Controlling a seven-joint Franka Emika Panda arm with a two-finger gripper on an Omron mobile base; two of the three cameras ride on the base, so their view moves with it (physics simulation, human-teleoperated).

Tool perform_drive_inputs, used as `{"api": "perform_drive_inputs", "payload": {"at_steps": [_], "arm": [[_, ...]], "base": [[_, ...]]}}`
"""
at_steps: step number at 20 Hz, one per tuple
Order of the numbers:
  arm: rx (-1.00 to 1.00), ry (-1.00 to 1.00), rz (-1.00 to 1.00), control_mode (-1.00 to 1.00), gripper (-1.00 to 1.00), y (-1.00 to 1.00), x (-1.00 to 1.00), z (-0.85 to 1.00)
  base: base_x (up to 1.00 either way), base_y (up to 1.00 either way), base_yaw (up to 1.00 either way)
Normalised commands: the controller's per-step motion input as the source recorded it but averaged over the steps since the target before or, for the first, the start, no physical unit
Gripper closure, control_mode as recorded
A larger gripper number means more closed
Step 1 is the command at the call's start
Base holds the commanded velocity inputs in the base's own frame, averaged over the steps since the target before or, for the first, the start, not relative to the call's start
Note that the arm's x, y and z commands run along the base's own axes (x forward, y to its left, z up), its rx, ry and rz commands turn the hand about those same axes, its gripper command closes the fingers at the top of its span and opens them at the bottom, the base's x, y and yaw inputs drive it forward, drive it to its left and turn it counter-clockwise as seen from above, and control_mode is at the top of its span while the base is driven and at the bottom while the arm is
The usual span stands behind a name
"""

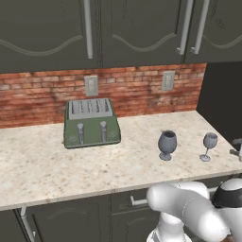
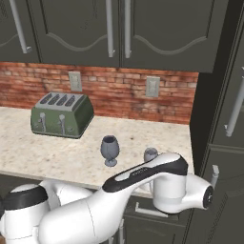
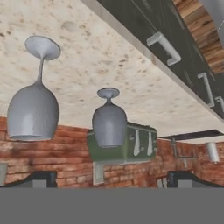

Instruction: Retrieve the wine glasses from the counter and place one next to each plate.

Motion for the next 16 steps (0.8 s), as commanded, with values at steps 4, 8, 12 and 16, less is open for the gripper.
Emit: {"api": "perform_drive_inputs", "payload": {"at_steps": [4,8,12,16], "arm": [[0.00,0.00,-0.05,-1.00,-1.00,0.00,0.35,-0.37],[0.00,0.00,-0.07,-1.00,-1.00,0.00,0.32,-0.32],[0.00,0.06,-0.09,-1.00,-1.00,0.00,0.32,-0.30],[0.00,0.08,-0.06,-1.00,-1.00,0.00,0.30,-0.37]], "base": [[0.00,0.00,0.00],[0.00,0.00,0.00],[0.00,0.00,0.00],[0.00,0.00,0.00]]}}
